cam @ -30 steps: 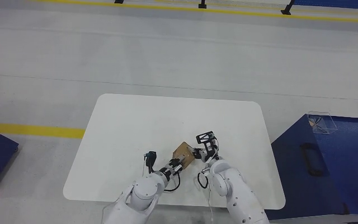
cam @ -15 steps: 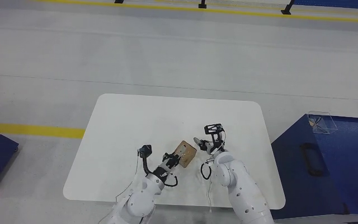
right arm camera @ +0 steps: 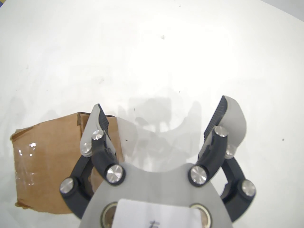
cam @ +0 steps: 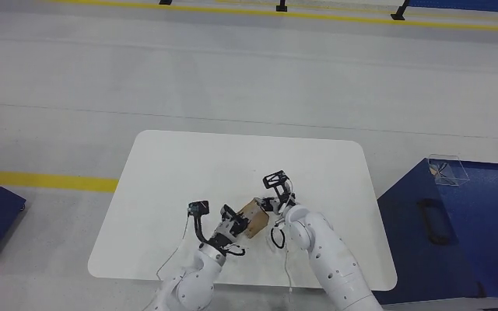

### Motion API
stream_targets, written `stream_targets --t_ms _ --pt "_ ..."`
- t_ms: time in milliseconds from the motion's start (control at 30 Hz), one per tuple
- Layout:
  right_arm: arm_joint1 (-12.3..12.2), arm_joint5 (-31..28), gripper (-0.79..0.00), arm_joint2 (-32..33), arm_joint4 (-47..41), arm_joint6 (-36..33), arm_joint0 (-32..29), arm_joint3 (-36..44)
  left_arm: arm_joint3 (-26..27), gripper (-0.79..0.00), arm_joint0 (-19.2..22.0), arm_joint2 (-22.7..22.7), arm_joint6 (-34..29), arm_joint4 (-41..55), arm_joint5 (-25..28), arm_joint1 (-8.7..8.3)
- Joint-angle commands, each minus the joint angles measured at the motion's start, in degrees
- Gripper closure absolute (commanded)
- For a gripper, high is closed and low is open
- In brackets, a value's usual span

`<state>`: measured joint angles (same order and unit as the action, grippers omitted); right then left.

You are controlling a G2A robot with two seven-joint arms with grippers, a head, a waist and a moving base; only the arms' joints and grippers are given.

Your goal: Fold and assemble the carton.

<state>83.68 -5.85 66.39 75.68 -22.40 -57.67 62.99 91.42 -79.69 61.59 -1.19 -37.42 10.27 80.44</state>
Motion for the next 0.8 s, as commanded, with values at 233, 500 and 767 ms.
stream_targets --t_ms 233,500,767 --pt "-0.1 -0.3 -0.785 1.2 -2.8 2.0 -0.2 -0.3 -2.8 -0.785 0.5 3.9 -0.6 -43.6 15.6 -3.88" --pt "-0.3 -0.4 -0.785 0.7 -2.1 1.3 -1.2 0.1 -14.4 -0.785 5.7 0.8 8.5 -52.4 13.5 -3.7" --pt "-0.4 -0.5 -0.785 0.5 -2.3 1.3 -1.7 0.4 -26.2 -0.785 12.4 -5.1 11.9 -52.9 9.8 -1.74"
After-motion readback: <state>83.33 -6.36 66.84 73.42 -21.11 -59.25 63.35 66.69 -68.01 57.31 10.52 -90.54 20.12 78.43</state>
